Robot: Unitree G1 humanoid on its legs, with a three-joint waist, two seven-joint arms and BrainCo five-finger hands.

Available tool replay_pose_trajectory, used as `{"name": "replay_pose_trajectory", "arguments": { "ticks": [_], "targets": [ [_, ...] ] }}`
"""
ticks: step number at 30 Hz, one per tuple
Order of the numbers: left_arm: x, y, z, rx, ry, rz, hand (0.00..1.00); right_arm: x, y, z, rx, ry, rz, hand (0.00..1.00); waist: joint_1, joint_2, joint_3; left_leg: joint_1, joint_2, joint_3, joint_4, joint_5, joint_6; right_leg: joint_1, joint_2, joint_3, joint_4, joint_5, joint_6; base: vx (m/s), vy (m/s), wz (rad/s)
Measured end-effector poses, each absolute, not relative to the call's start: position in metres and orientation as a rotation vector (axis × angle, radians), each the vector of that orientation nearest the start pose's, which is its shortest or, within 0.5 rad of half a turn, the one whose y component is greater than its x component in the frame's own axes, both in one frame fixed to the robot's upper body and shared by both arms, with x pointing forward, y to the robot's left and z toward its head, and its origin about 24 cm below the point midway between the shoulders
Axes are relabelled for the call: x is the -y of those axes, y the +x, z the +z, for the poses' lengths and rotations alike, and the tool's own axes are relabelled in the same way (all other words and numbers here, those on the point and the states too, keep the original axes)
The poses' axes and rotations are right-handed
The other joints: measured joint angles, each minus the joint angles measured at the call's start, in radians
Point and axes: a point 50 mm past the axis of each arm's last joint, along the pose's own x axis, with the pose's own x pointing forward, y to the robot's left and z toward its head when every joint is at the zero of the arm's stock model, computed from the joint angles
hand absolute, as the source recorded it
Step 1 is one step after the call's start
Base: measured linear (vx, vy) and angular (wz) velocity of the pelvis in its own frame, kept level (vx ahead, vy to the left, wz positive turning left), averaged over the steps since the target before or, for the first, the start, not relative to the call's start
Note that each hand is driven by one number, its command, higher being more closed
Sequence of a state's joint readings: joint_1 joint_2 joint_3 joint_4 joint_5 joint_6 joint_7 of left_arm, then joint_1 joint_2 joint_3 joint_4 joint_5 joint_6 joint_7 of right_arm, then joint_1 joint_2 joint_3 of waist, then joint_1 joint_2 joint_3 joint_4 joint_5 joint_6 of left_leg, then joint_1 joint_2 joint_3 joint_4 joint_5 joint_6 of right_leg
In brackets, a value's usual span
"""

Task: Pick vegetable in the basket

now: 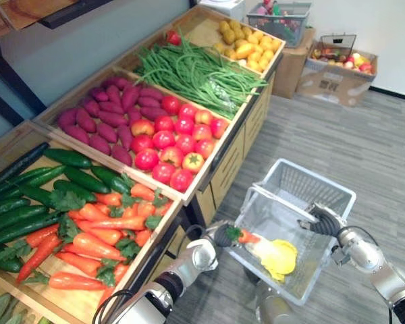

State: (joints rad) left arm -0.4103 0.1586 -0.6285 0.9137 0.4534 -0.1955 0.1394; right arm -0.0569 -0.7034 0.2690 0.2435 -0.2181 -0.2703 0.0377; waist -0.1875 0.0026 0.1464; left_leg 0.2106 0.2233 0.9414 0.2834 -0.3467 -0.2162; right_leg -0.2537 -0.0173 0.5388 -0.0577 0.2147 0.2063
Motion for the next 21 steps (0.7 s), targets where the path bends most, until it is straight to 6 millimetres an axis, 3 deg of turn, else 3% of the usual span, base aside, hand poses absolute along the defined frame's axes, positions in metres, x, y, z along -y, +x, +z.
{"name": "replay_pose_trajectory", "arguments": {
  "ticks": [9, 13, 16, 21],
  "targets": [
    [-0.069, 0.271, -0.045, -0.104, 0.902, -0.638, 0.0, 0.235, 0.248, 0.033, -0.03, -0.912, 0.353, 1.0, 0.001, 0.0, 0.0, -0.015, 0.002, -0.028, 0.02, -0.009, 0.013, 0.006, -0.01, -0.018, -0.003, 0.0, 0.0, 0.0, -0.02, 0.08],
    [-0.061, 0.275, -0.026, -0.037, 0.799, -0.611, 0.0, 0.243, 0.24, 0.026, -0.07, -0.9, 0.318, 1.0, 0.003, 0.001, -0.001, -0.032, 0.008, -0.06, 0.032, -0.012, 0.019, 0.015, -0.023, -0.045, -0.009, 0.0, 0.0, -0.01, -0.028, 0.21],
    [-0.055, 0.269, -0.003, 0.064, 0.641, -0.594, 0.0, 0.257, 0.238, 0.022, -0.101, -0.895, 0.244, 1.0, 0.005, 0.004, -0.002, -0.052, 0.009, -0.091, 0.036, -0.012, 0.022, 0.015, -0.035, -0.071, -0.011, 0.0, 0.0, -0.01, -0.029, 0.28],
    [-0.033, 0.258, 0.052, 0.312, 0.398, -0.618, 0.0, 0.27, 0.228, 0.001, -0.21, -0.913, 0.227, 1.0, 0.04, 0.026, -0.015, -0.071, 0.009, -0.152, 0.036, -0.008, 0.03, 0.04, -0.059, -0.125, -0.02, -0.002, -0.003, -0.01, -0.025, 0.34]
  ]
}}
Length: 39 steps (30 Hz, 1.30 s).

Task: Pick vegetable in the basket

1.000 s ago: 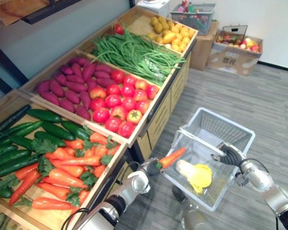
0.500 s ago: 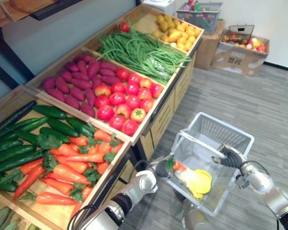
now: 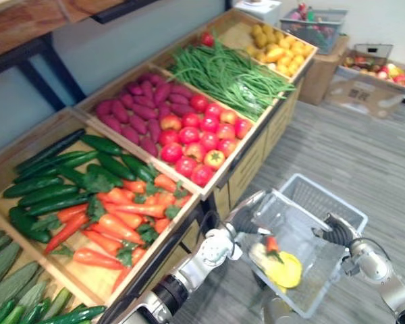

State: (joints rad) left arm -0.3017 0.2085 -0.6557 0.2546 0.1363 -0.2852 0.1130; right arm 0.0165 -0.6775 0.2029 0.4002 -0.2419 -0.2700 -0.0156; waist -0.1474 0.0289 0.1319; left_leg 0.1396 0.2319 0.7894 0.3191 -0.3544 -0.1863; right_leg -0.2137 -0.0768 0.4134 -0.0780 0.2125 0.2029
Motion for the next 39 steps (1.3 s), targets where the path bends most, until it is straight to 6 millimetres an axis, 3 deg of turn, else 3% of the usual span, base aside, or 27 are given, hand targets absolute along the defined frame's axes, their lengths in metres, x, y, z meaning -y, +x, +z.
{"name": "replay_pose_trajectory", "arguments": {
  "ticks": [7, 11, 13, 14, 15, 16, 17, 20, 23, 24, 26, 29, 33, 36, 38, 39],
  "targets": [
    [-0.049, 0.233, 0.08, 0.452, 0.379, -0.706, 0.0, 0.282, 0.204, -0.038, -0.396, -0.867, 0.145, 1.0, 0.023, 0.021, -0.024, -0.029, 0.0, -0.12, -0.004, 0.02, 0.02, 0.055, -0.039, -0.115, -0.003, -0.016, -0.024, -0.02, -0.043, 0.49],
    [-0.058, 0.21, 0.11, 0.577, 0.303, -0.768, 0.0, 0.295, 0.182, -0.054, -0.495, -0.807, 0.037, 1.0, 0.059, 0.014, -0.07, -0.085, -0.011, -0.233, -0.009, 0.046, 0.037, 0.077, -0.074, -0.225, -0.003, -0.027, -0.041, -0.03, -0.057, 0.81],
    [-0.072, 0.202, 0.12, 0.604, 0.252, -0.74, 0.0, 0.306, 0.167, -0.066, -0.574, -0.763, -0.05, 1.0, 0.077, -0.001, -0.09, -0.089, -0.027, -0.302, -0.04, 0.071, 0.042, 0.11, -0.092, -0.293, -0.002, -0.04, -0.059, -0.01, -0.036, 0.96],
    [-0.085, 0.199, 0.124, 0.599, 0.222, -0.689, 0.0, 0.311, 0.158, -0.074, -0.625, -0.725, -0.104, 1.0, 0.081, -0.014, -0.107, -0.104, -0.037, -0.342, -0.054, 0.087, 0.044, 0.118, -0.101, -0.334, 0.002, -0.05, -0.069, 0.0, -0.035, 1.01],
    [-0.093, 0.199, 0.126, 0.603, 0.224, -0.655, 0.0, 0.313, 0.154, -0.078, -0.647, -0.705, -0.137, 1.0, 0.087, -0.009, -0.118, -0.111, -0.04, -0.363, -0.06, 0.094, 0.046, 0.121, -0.105, -0.354, 0.006, -0.055, -0.069, -0.01, -0.038, 0.89],
    [-0.105, 0.198, 0.13, 0.603, 0.215, -0.594, 0.0, 0.317, 0.146, -0.083, -0.683, -0.673, -0.193, 1.0, 0.097, -0.026, -0.126, -0.124, -0.048, -0.392, -0.073, 0.107, 0.049, 0.122, -0.115, -0.381, 0.011, -0.067, -0.071, 0.0, -0.045, 0.99],
    [-0.129, 0.199, 0.132, 0.594, 0.203, -0.456, 0.0, 0.325, 0.13, -0.092, -0.754, -0.617, -0.294, 1.0, 0.102, -0.028, -0.132, -0.133, -0.062, -0.447, -0.093, 0.128, 0.053, 0.142, -0.129, -0.432, 0.012, -0.079, -0.073, -0.01, -0.044, 1.06],
    [-0.169, 0.198, 0.131, 0.574, 0.143, -0.158, 0.0, 0.337, 0.096, -0.106, -0.884, -0.52, -0.471, 1.0, 0.134, -0.038, -0.138, -0.154, -0.086, -0.539, -0.14, 0.172, 0.057, 0.169, -0.153, -0.529, 0.025, -0.106, -0.071, 0.0, -0.042, 1.03],
    [-0.193, 0.191, 0.126, 0.563, 0.106, 0.082, 0.0, 0.34, 0.075, -0.114, -0.96, -0.432, -0.58, 1.0, 0.159, -0.042, -0.141, -0.173, -0.101, -0.611, -0.184, 0.215, 0.058, 0.183, -0.163, -0.603, 0.028, -0.117, -0.068, 0.01, -0.041, 0.83],
    [-0.207, 0.188, 0.118, 0.531, 0.127, 0.196, 0.0, 0.341, 0.066, -0.117, -0.989, -0.402, -0.624, 1.0, 0.176, -0.042, -0.142, -0.175, -0.103, -0.636, -0.206, 0.234, 0.055, 0.186, -0.162, -0.631, 0.029, -0.12, -0.07, 0.02, -0.059, 0.62],
    [-0.232, 0.185, 0.097, 0.424, 0.177, 0.376, 0.0, 0.341, 0.055, -0.119, -1.014, -0.36, -0.686, 1.0, 0.179, -0.041, -0.143, -0.177, -0.104, -0.674, -0.237, 0.261, 0.053, 0.199, -0.161, -0.678, 0.028, -0.125, -0.072, 0.01, -0.062, 0.64],
    [-0.274, 0.168, 0.049, 0.14, 0.356, 0.7, 0.0, 0.341, 0.04, -0.121, -1.035, -0.302, -0.781, 1.0, 0.179, -0.048, -0.148, -0.179, -0.104, -0.729, -0.284, 0.302, 0.052, 0.215, -0.156, -0.737, 0.028, -0.134, -0.083, 0.01, -0.048, 0.5],
    [-0.304, 0.14, 0.003, -0.158, 0.48, 0.904, 0.0, 0.333, 0.031, -0.126, -1.037, -0.239, -0.866, 1.0, 0.18, -0.066, -0.166, -0.172, -0.104, -0.748, -0.304, 0.319, 0.052, 0.226, -0.156, -0.76, 0.028, -0.135, -0.083, -0.01, -0.022, 0.19],
    [-0.328, 0.103, -0.034, -0.405, 0.47, 1.049, 0.0, 0.322, 0.027, -0.13, -1.034, -0.191, -0.89, 1.0, 0.177, -0.08, -0.198, -0.169, -0.104, -0.747, -0.324, 0.32, 0.058, 0.233, -0.157, -0.769, 0.023, -0.144, -0.081, -0.04, -0.018, 0.05],
    [-0.337, 0.059, -0.071, -0.66, 0.395, 1.164, 0.0, 0.316, 0.025, -0.133, -1.038, -0.167, -0.899, 1.0, 0.176, -0.085, -0.212, -0.153, -0.104, -0.743, -0.344, 0.322, 0.058, 0.238, -0.157, -0.77, 0.017, -0.144, -0.08, -0.01, -0.018, -0.04],
    [-0.337, 0.047, -0.079, -0.72, 0.358, 1.195, 0.0, 0.316, 0.025, -0.133, -1.04, -0.165, -0.898, 1.0, 0.174, -0.086, -0.213, -0.152, -0.105, -0.742, -0.35, 0.322, 0.058, 0.237, -0.157, -0.769, 0.015, -0.144, -0.08, 0.01, -0.014, -0.04]
  ]
}}
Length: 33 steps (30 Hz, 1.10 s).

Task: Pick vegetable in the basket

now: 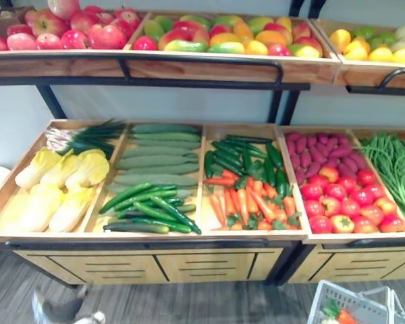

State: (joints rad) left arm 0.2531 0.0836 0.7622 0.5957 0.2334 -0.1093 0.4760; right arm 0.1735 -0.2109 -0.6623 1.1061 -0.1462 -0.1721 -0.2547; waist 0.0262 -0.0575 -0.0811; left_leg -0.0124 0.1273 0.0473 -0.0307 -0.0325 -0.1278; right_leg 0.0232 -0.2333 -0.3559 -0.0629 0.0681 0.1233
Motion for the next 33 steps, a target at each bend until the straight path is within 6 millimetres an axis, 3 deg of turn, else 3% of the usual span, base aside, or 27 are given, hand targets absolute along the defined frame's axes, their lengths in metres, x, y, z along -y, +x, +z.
{"name": "replay_pose_trajectory", "arguments": {
  "ticks": [2, 4, 8, 10, 16, 21, 22, 24, 25, 26, 27, 28, 29, 30, 31, 33],
  "targets": [
    [-0.326, 0.0, -0.111, -0.955, 0.209, 1.296, 0.0, 0.315, 0.025, -0.134, -1.042, -0.161, -0.898, 1.0, -0.008, 0.001, -0.012, 0.005, 0.0, 0.001, -0.005, 0.0, 0.0, 0.0, 0.002, 0.003, -0.007, -0.003, 0.005, 0.01, -0.007, -0.02],
    [-0.312, -0.025, -0.126, -1.078, 0.092, 1.334, 0.0, 0.313, 0.03, -0.135, -1.039, -0.15, -0.893, 1.0, -0.008, 0.013, -0.016, 0.018, 0.0, 0.007, -0.019, 0.0, 0.0, 0.0, 0.004, 0.012, -0.008, -0.003, 0.005, 0.03, -0.013, -0.12],
    [-0.286, -0.046, -0.143, -1.249, 0.035, 1.222, 0.0, 0.308, 0.034, -0.138, -1.054, -0.126, -0.88, 1.0, -0.007, 0.015, -0.012, 0.062, 0.005, 0.027, -0.019, 0.009, -0.009, 0.022, 0.009, 0.042, -0.002, 0.002, 0.012, 0.07, -0.007, -0.18],
    [-0.275, -0.04, -0.15, -1.307, 0.088, 1.037, 0.0, 0.308, 0.035, -0.138, -1.055, -0.128, -0.875, 1.0, -0.009, 0.027, -0.009, 0.09, 0.005, 0.038, -0.021, 0.002, -0.013, 0.039, 0.01, 0.054, -0.001, 0.0, 0.014, 0.01, 0.001, -0.13],
    [-0.254, -0.011, -0.159, -1.279, 0.141, 0.719, 0.0, 0.304, 0.044, -0.139, -1.049, -0.152, -0.807, 1.0, -0.026, 0.033, 0.012, 0.122, 0.009, 0.082, 0.0, -0.03, -0.015, 0.033, 0.01, 0.102, 0.028, -0.021, 0.017, -0.04, 0.002, -0.23],
    [-0.238, 0.016, -0.163, -1.24, 0.234, 0.475, 0.0, 0.308, 0.052, -0.137, -1.024, -0.149, -0.816, 1.0, -0.033, 0.037, 0.065, -0.012, 0.036, 0.098, 0.289, -0.183, -0.003, -0.03, 0.007, 0.153, 0.094, -0.05, 0.047, -0.07, 0.047, -0.27],
    [-0.235, 0.021, -0.164, -1.226, 0.259, 0.419, 0.0, 0.31, 0.061, -0.134, -0.99, -0.135, -0.825, 1.0, -0.037, 0.046, 0.084, -0.073, 0.05, 0.109, 0.402, -0.233, 0.012, -0.082, 0.014, 0.196, 0.123, -0.051, 0.052, -0.06, 0.149, -0.59],
    [-0.239, 0.03, -0.162, -1.205, 0.295, 0.389, 0.0, 0.308, 0.076, -0.132, -0.949, -0.125, -0.816, 1.0, -0.047, 0.038, 0.119, -0.113, 0.065, 0.144, 0.486, -0.277, 0.017, -0.12, 0.02, 0.249, 0.137, -0.034, 0.076, -0.07, 0.189, -0.7],
    [-0.246, 0.035, -0.16, -1.19, 0.323, 0.381, 0.0, 0.305, 0.083, -0.13, -0.925, -0.117, -0.81, 1.0, -0.047, 0.028, 0.13, -0.132, 0.072, 0.174, 0.524, -0.301, 0.023, -0.139, 0.022, 0.282, 0.134, -0.007, 0.093, -0.09, 0.228, -1.2],
    [-0.26, 0.046, -0.155, -1.157, 0.364, 0.388, 0.0, 0.299, 0.099, -0.127, -0.873, -0.119, -0.778, 1.0, -0.048, 0.021, 0.159, -0.147, 0.099, 0.239, 0.569, -0.337, 0.037, -0.171, 0.032, 0.349, 0.111, 0.077, 0.099, -0.11, 0.22, -1.34],
    [-0.264, 0.052, -0.153, -1.143, 0.377, 0.39, 0.0, 0.295, 0.106, -0.125, -0.847, -0.125, -0.759, 1.0, -0.048, 0.017, 0.175, -0.147, 0.111, 0.269, 0.581, -0.35, 0.043, -0.183, 0.047, 0.368, 0.089, 0.136, 0.092, -0.2, 0.243, -1.77],
    [-0.268, 0.056, -0.151, -1.126, 0.39, 0.39, 0.0, 0.287, 0.121, -0.122, -0.805, -0.146, -0.703, 1.0, -0.037, 0.034, 0.188, -0.148, 0.14, 0.353, 0.566, -0.338, 0.072, -0.21, 0.072, 0.388, -0.004, 0.286, 0.067, -0.22, 0.202, -1.63],
    [-0.272, 0.065, -0.148, -1.09, 0.402, 0.395, 0.0, 0.283, 0.129, -0.119, -0.776, -0.166, -0.666, 1.0, -0.045, 0.036, 0.204, -0.138, 0.154, 0.417, 0.53, -0.316, 0.094, -0.24, 0.082, 0.302, 0.075, 0.271, 0.039, -0.2, 0.222, -1.52],
    [-0.273, 0.069, -0.146, -1.071, 0.405, 0.397, 0.0, 0.283, 0.13, -0.118, -0.771, -0.17, -0.662, 1.0, -0.049, 0.034, 0.209, -0.126, 0.151, 0.445, 0.501, -0.301, 0.099, -0.263, 0.076, 0.229, 0.166, 0.188, 0.001, -0.11, 0.25, -1.25],
    [-0.275, 0.078, -0.142, -1.03, 0.413, 0.4, 0.0, 0.285, 0.132, -0.116, -0.76, -0.18, -0.664, 1.0, -0.049, 0.039, 0.228, -0.084, 0.145, 0.503, 0.441, -0.268, 0.113, -0.273, 0.058, 0.103, 0.355, 0.054, -0.086, -0.04, 0.197, -0.98],
    [-0.276, 0.08, -0.141, -1.013, 0.419, 0.395, 0.0, 0.286, 0.133, -0.115, -0.754, -0.206, -0.641, 1.0, -0.049, 0.041, 0.231, -0.049, 0.144, 0.584, 0.392, -0.237, 0.138, -0.255, 0.036, -0.01, 0.539, -0.06, -0.132, -0.11, 0.178, -1.19]
  ]
}}
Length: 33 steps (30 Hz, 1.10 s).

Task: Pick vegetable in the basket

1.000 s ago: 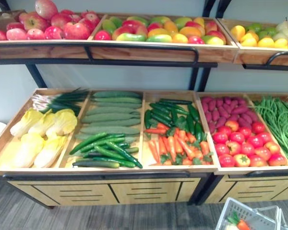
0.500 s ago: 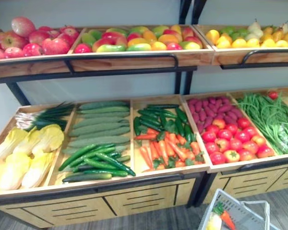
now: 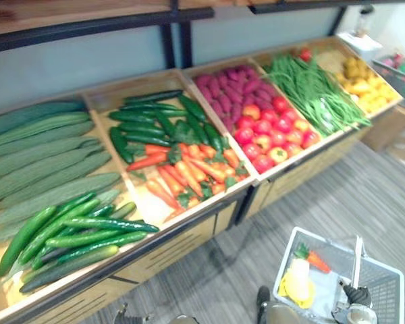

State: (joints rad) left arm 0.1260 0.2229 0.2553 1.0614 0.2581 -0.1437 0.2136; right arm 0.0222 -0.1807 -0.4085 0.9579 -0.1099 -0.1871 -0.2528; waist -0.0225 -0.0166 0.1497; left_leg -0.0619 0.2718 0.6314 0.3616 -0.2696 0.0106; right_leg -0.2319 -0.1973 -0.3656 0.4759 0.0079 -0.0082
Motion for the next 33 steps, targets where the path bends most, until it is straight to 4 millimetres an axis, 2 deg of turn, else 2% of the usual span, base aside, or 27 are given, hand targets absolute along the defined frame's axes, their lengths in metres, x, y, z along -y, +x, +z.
{"name": "replay_pose_trajectory", "arguments": {
  "ticks": [1, 3, 4, 5, 6, 7, 8, 9, 10, 11, 12, 13, 14, 16, 18, 19, 20, 21, 22, 24, 25, 27, 28, 29, 30, 31, 33],
  "targets": [
    [-0.276, 0.081, -0.14, -1.012, 0.424, 0.389, 0.0, 0.284, 0.134, -0.115, -0.755, -0.215, -0.625, 1.0, -0.001, -0.001, 0.003, 0.023, -0.003, 0.047, -0.022, 0.005, -0.002, 0.026, -0.023, -0.04, 0.095, -0.05, 0.006, -0.13, 0.123, -1.09],
    [-0.277, 0.081, -0.14, -1.013, 0.429, 0.384, 0.0, 0.279, 0.136, -0.117, -0.762, -0.224, -0.596, 1.0, 0.002, -0.011, 0.008, 0.048, -0.008, 0.114, -0.025, 0.005, -0.003, 0.066, -0.067, -0.069, 0.168, -0.081, 0.009, -0.07, -0.013, -1.1],
    [-0.277, 0.08, -0.14, -1.014, 0.428, 0.384, 0.0, 0.277, 0.137, -0.117, -0.762, -0.23, -0.581, 1.0, 0.003, -0.027, 0.004, 0.055, -0.009, 0.159, -0.015, 0.007, -0.007, 0.065, -0.081, -0.084, 0.147, -0.087, 0.021, -0.07, -0.066, -1.15],
    [-0.275, 0.081, -0.141, -1.015, 0.421, 0.383, 0.0, 0.277, 0.139, -0.117, -0.758, -0.234, -0.576, 1.0, 0.0, -0.023, 0.011, 0.059, -0.016, 0.179, -0.012, 0.011, -0.009, 0.062, -0.071, -0.097, 0.124, -0.085, 0.022, -0.09, -0.059, -1.09],
    [-0.271, 0.081, -0.143, -1.018, 0.406, 0.377, 0.0, 0.278, 0.14, -0.116, -0.757, -0.238, -0.574, 1.0, 0.004, -0.015, 0.009, 0.061, -0.018, 0.194, -0.041, 0.027, 0.005, 0.076, -0.032, -0.088, 0.041, -0.079, 0.028, -0.15, -0.097, -1.16],
    [-0.264, 0.078, -0.145, -1.028, 0.379, 0.373, 0.0, 0.277, 0.144, -0.116, -0.754, -0.236, -0.57, 1.0, 0.015, 0.02, -0.007, 0.057, -0.005, 0.225, -0.118, 0.072, -0.022, 0.11, 0.009, -0.063, -0.08, -0.099, 0.034, -0.19, -0.163, -1.07],
    [-0.262, 0.082, -0.145, -1.018, 0.373, 0.369, 0.0, 0.276, 0.144, -0.116, -0.753, -0.235, -0.568, 1.0, 0.007, 0.008, -0.004, 0.049, -0.019, 0.243, -0.116, 0.077, -0.024, 0.084, -0.039, -0.063, 0.042, -0.146, 0.034, -0.14, -0.187, -0.74],
    [-0.262, 0.083, -0.145, -1.013, 0.38, 0.358, 0.0, 0.275, 0.143, -0.117, -0.761, -0.237, -0.563, 1.0, 0.002, -0.005, -0.009, 0.047, -0.029, 0.255, -0.113, 0.08, -0.024, 0.083, -0.07, -0.059, 0.069, -0.159, 0.058, -0.05, -0.207, -0.57],
    [-0.265, 0.085, -0.143, -1.009, 0.394, 0.35, 0.0, 0.272, 0.143, -0.119, -0.774, -0.242, -0.542, 1.0, 0.009, -0.038, -0.011, 0.038, -0.028, 0.294, -0.082, 0.082, -0.026, 0.098, -0.085, -0.048, -0.004, -0.178, 0.112, -0.01, -0.261, -0.95],
    [-0.259, 0.082, -0.146, -1.025, 0.38, 0.341, 0.0, 0.271, 0.15, -0.117, -0.762, -0.25, -0.526, 1.0, 0.028, -0.026, -0.013, 0.02, 0.009, 0.328, -0.045, 0.085, -0.031, 0.112, -0.037, -0.046, -0.11, -0.183, 0.111, -0.02, -0.294, -1.14],
    [-0.255, 0.08, -0.148, -1.035, 0.374, 0.328, 0.0, 0.27, 0.153, -0.116, -0.754, -0.25, -0.522, 1.0, 0.029, -0.019, -0.015, 0.013, 0.028, 0.338, -0.027, 0.087, -0.033, 0.127, -0.012, -0.041, -0.167, -0.181, 0.108, -0.03, -0.33, -1.09],
    [-0.246, 0.079, -0.151, -1.044, 0.36, 0.308, 0.0, 0.268, 0.154, -0.116, -0.753, -0.254, -0.511, 1.0, 0.027, -0.009, -0.011, 0.009, 0.07, 0.35, 0.026, 0.088, -0.033, 0.165, 0.026, -0.034, -0.264, -0.178, 0.104, -0.04, -0.329, -0.73],
    [-0.237, 0.078, -0.155, -1.055, 0.357, 0.272, 0.0, 0.267, 0.151, -0.118, -0.763, -0.262, -0.503, 1.0, 0.019, 0.013, -0.009, 0.009, 0.127, 0.344, 0.101, 0.093, -0.027, 0.205, 0.065, -0.03, -0.32, -0.151, 0.083, -0.04, -0.299, -0.55],
    [-0.23, 0.077, -0.157, -1.064, 0.374, 0.234, 0.0, 0.267, 0.14, -0.121, -0.786, -0.281, -0.491, 1.0, 0.011, 0.011, -0.012, 0.007, 0.172, 0.33, 0.165, 0.117, -0.036, 0.254, 0.089, -0.009, -0.368, -0.137, 0.07, -0.05, -0.166, -0.38],
    [-0.226, 0.076, -0.158, -1.068, 0.376, 0.217, 0.0, 0.275, 0.137, -0.119, -0.782, -0.292, -0.513, 1.0, -0.003, 0.055, -0.025, 0.046, 0.183, 0.313, 0.148, 0.135, -0.054, 0.262, 0.11, 0.027, -0.378, -0.132, 0.064, -0.07, -0.097, -0.59],
    [-0.226, 0.072, -0.159, -1.077, 0.378, 0.215, 0.0, 0.276, 0.137, -0.118, -0.781, -0.298, -0.512, 1.0, 0.001, 0.045, -0.015, 0.048, 0.183, 0.256, 0.181, 0.155, -0.067, 0.259, 0.113, 0.079, -0.376, -0.128, 0.066, -0.06, -0.042, -0.84],
    [-0.225, 0.068, -0.159, -1.086, 0.373, 0.221, 0.0, 0.277, 0.139, -0.117, -0.776, -0.301, -0.511, 1.0, 0.003, 0.048, -0.016, 0.039, 0.18, 0.189, 0.213, 0.175, -0.062, 0.262, 0.112, 0.111, -0.37, -0.128, 0.066, -0.06, -0.022, -1.25],
    [-0.222, 0.064, -0.16, -1.094, 0.362, 0.223, 0.0, 0.28, 0.144, -0.114, -0.757, -0.321, -0.506, 1.0, 0.014, 0.046, -0.013, -0.007, 0.124, -0.017, 0.23, 0.164, -0.076, 0.257, 0.098, 0.177, -0.358, -0.126, 0.067, -0.02, 0.066, -1.63],
    [-0.217, 0.06, -0.162, -1.106, 0.351, 0.215, 0.0, 0.284, 0.151, -0.109, -0.738, -0.355, -0.493, 1.0, 0.031, 0.05, -0.011, -0.004, 0.012, -0.256, 0.162, 0.112, -0.11, 0.241, 0.087, 0.261, -0.346, -0.118, 0.073, -0.03, 0.118, -1.96],
    [-0.217, 0.052, -0.163, -1.125, 0.349, 0.218, 0.0, 0.284, 0.161, -0.104, -0.697, -0.379, -0.465, 1.0, 0.04, 0.059, -0.01, 0.001, -0.102, -0.513, 0.037, 0.084, -0.118, 0.211, 0.106, 0.387, -0.352, -0.092, 0.084, -0.06, 0.207, -1.89],
    [-0.216, 0.052, -0.163, -1.125, 0.349, 0.217, 0.0, 0.285, 0.161, -0.103, -0.693, -0.386, -0.463, 1.0, 0.04, 0.064, -0.01, 0.003, -0.109, -0.542, 0.0, 0.093, -0.113, 0.202, 0.115, 0.405, -0.352, -0.089, 0.088, -0.09, 0.246, -1.29],
    [-0.217, 0.051, -0.163, -1.128, 0.353, 0.215, 0.0, 0.287, 0.16, -0.102, -0.693, -0.392, -0.466, 1.0, 0.041, 0.073, -0.013, 0.022, -0.112, -0.562, -0.064, 0.065, -0.131, 0.181, 0.133, 0.443, -0.366, -0.083, 0.099, -0.07, 0.183, -0.61],
    [-0.219, 0.054, -0.162, -1.117, 0.364, 0.211, 0.0, 0.289, 0.159, -0.101, -0.683, -0.397, -0.469, 1.0, 0.026, 0.077, -0.022, 0.031, -0.12, -0.556, -0.134, 0.045, -0.119, 0.179, 0.127, 0.445, -0.401, -0.066, 0.114, -0.06, 0.221, -0.33],
    [-0.225, 0.061, -0.16, -1.098, 0.386, 0.213, 0.0, 0.289, 0.159, -0.1, -0.68, -0.395, -0.464, 1.0, 0.024, 0.049, -0.015, 0.021, -0.147, -0.536, -0.157, 0.059, -0.104, 0.159, 0.098, 0.451, -0.425, -0.038, 0.119, -0.06, 0.262, -0.24],
    [-0.228, 0.063, -0.159, -1.093, 0.403, 0.211, 0.0, 0.289, 0.16, -0.1, -0.676, -0.394, -0.463, 1.0, 0.025, 0.046, -0.013, 0.009, -0.158, -0.526, -0.158, 0.062, -0.099, 0.146, 0.086, 0.459, -0.435, -0.021, 0.126, -0.05, 0.187, -0.32],
    [-0.232, 0.064, -0.158, -1.092, 0.424, 0.206, 0.0, 0.29, 0.162, -0.097, -0.663, -0.398, -0.463, 1.0, 0.025, 0.027, -0.018, -0.01, -0.177, -0.505, -0.16, 0.068, -0.089, 0.123, 0.067, 0.473, -0.45, 0.002, 0.145, -0.04, 0.168, -0.36],
    [-0.234, 0.066, -0.157, -1.086, 0.439, 0.2, 0.0, 0.294, 0.162, -0.095, -0.655, -0.397, -0.478, 1.0, 0.023, 0.032, -0.013, -0.023, -0.2, -0.493, -0.162, 0.069, -0.079, 0.112, 0.046, 0.488, -0.474, 0.024, 0.153, -0.02, 0.139, -0.23]
  ]
}}
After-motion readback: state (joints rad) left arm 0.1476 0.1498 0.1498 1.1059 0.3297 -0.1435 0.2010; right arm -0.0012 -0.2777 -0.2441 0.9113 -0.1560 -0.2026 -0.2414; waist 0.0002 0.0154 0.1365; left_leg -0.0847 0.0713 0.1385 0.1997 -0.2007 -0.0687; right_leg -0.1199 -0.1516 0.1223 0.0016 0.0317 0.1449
